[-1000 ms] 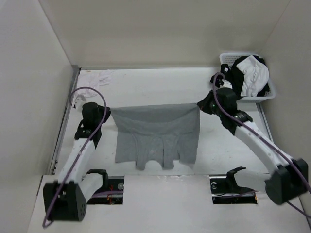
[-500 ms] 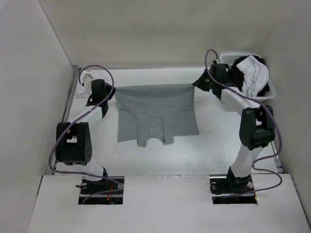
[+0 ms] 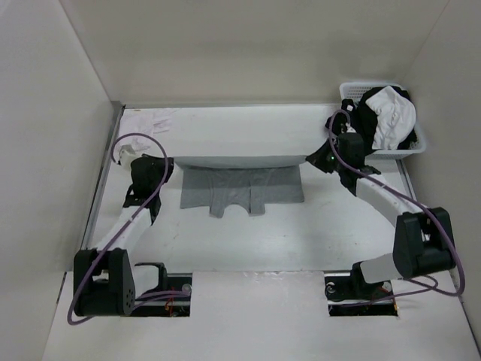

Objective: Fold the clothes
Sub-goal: Fold the tank top

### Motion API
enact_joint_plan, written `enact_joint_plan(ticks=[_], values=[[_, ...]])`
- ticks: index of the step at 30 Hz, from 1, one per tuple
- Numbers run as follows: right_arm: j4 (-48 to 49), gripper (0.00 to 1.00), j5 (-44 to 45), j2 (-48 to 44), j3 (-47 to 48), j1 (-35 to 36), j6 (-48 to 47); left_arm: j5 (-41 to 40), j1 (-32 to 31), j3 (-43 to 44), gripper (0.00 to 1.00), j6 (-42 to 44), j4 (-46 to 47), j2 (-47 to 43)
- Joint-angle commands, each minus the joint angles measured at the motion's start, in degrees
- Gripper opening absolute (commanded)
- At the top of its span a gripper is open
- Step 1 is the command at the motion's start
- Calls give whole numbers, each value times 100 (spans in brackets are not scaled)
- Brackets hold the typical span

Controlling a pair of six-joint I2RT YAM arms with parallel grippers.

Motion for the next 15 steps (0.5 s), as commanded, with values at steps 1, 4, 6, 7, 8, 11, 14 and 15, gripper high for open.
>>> enact_joint_plan(ticks=[1,4,6,7,8,11,14,15], values=[[586,5,264,-664,-560,144,149,314,110,-380,0,-151,160,-607],[586,5,422,-1157,-1080,329,149,463,242,-750,0,-107,-103,-1108],[551,5,597,-1438,-1431,443,149,612,400,-1013,0,-89,-253,-1450],[534,5,677,-1544,-1581,487,149,692,462,-1128,0,-89,-323,-1600],[525,5,747,-1650,-1739,522,167,788,549,-1268,0,-89,-437,-1810],[525,5,818,-1940,-2178,584,298,1043,857,-1611,0,-28,-797,-2444],[498,5,844,-2177,-2530,654,439,1281,1015,-1796,0,86,-1131,-2778],[446,5,871,-2221,-2627,672,500,1316,1033,-1884,0,104,-1211,-2884]])
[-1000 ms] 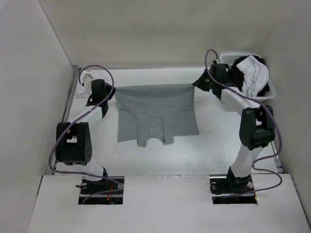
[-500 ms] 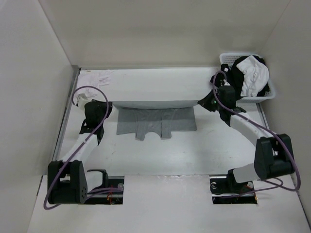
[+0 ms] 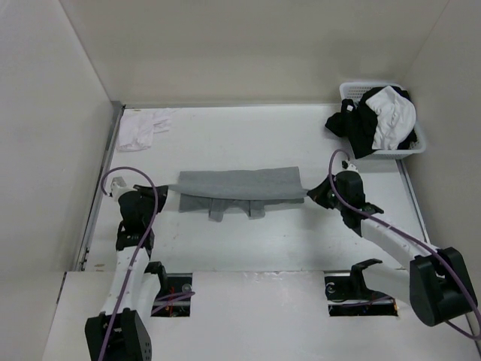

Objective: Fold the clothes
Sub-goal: Fold the tank top

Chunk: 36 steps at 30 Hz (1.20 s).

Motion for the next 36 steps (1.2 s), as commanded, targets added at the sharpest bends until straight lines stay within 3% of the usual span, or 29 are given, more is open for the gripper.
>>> enact_joint_plan(ticks=[1,8,12,15,17,20,25,27,31,36], values=[[144,5,302,-237,-249,84,258,361,102,-249,0,117,-326,-360],[100,12,355,-150,-567,102,513,248,216,-751,4,188,-810,-502],[65,35,461,-246,-593,102,522,291,427,-655,21,144,-757,-431],[117,51,478,-325,-479,-3,443,134,288,-313,24,161,-705,-563],[257,58,391,-98,-287,14,321,-103,-176,-93,23,126,-521,-546],[442,59,171,525,39,23,179,-726,-1431,258,23,100,-170,-134],[943,60,-224,1484,277,-48,241,-1790,-3839,812,24,126,717,1436],[1101,59,-408,1756,303,-21,355,-1862,-4342,979,24,135,1104,2088],[1435,53,-673,2021,216,-30,601,-1810,-4889,1121,24,-5,1851,3345],[1445,47,-690,2047,145,-12,777,-1511,-4917,858,23,-217,2432,4060]])
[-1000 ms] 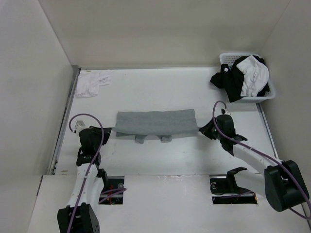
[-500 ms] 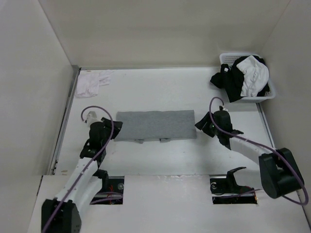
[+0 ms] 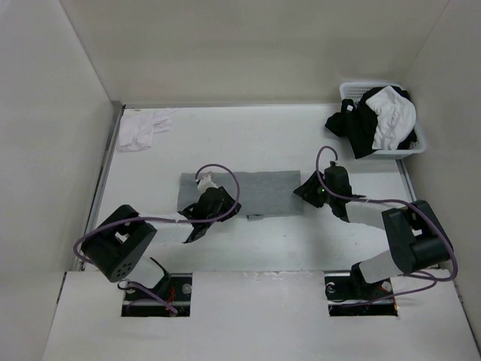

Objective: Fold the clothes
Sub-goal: Fold the tank top

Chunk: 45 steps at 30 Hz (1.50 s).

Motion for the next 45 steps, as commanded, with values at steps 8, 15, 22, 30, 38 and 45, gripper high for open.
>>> enact_joint_plan(ticks=[8,15,22,30,38,45], values=[[444,41,-87,265,-179,141,591,46,-12,-732,23,-153,844,-414],[1094,14,-26,539,-328,185,960,19,-21,-733,23,101,730,-880],[289,4,826,-1252,-636,247,610,37,67,-584,23,286,265,-1495],[-2286,4,1170,-3635,-66,211,-261,72,-38,-522,23,234,18,-2013],[-3325,5,1731,-3129,1638,1387,-297,81,111,-610,23,251,-421,-2891],[-3484,5,2391,-1311,3273,2584,-68,203,497,-715,24,321,-1045,-3902]])
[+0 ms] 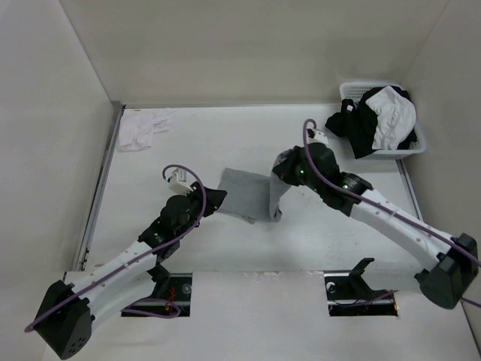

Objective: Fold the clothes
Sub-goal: Fold the tank top

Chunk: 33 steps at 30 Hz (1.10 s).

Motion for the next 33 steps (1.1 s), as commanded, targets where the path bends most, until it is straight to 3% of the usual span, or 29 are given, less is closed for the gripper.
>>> enact_joint_plan(ticks=[1,9,12,14,20,22,26,33], values=[[-153,5,448,750,654,311,157,171,257,-9,24,138,-295,-426],[-145,8,422,3483,2577,1032,474,865,1267,-247,25,155,-533,-1077],[-127,33,327,4196,3124,1216,649,1137,1602,-264,25,155,-560,-1086],[30,41,186,4320,3186,1375,658,1270,1778,-256,25,155,-560,-1086],[698,47,351,3225,2012,1472,483,1165,1718,-45,26,287,-350,-622],[1031,42,422,2732,1379,1359,317,1042,1499,78,27,322,-113,-244],[1551,11,274,2133,385,867,-26,674,901,455,31,480,423,757],[1929,8,-746,2729,365,31,-607,304,469,1018,33,700,1293,2682]])
